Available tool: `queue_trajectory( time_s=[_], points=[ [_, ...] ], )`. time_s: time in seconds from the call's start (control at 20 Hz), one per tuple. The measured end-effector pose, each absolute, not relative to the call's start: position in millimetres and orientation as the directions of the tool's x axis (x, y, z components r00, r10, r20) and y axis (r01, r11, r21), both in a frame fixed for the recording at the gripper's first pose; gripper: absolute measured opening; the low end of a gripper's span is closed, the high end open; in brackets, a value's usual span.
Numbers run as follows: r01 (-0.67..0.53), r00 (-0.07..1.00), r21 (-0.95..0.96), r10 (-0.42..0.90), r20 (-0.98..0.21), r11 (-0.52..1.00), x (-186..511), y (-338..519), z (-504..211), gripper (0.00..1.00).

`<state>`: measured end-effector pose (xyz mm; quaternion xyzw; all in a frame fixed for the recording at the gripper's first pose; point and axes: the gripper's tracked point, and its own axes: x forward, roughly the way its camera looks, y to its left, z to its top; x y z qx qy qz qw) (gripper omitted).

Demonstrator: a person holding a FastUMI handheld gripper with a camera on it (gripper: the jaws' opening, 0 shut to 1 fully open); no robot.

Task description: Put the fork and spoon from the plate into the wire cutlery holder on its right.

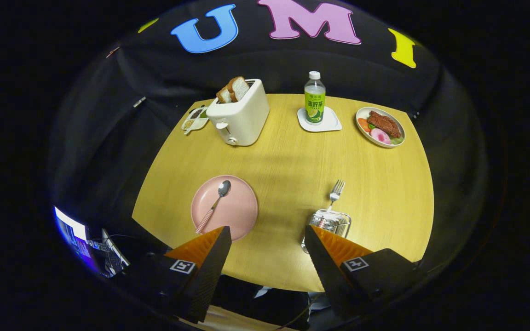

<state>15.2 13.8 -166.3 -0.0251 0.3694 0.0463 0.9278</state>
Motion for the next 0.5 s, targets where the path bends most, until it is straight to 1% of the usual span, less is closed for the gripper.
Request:
queue_trajectory(
  time_s=[0.15,0.35,0.5],
  points=[
    [-0.100,0.721,0.060,0.114,-0.683,0.993,27.3,56.7,-189.6,0.99],
    [-0.089,0.686,0.140,0.163,-0.709,0.986,46.5,105.3,-227.0,0.99],
    [-0.077,0.671,0.149,0.161,-0.723,0.986,61.9,124.2,-252.6,1.00]
  ],
)
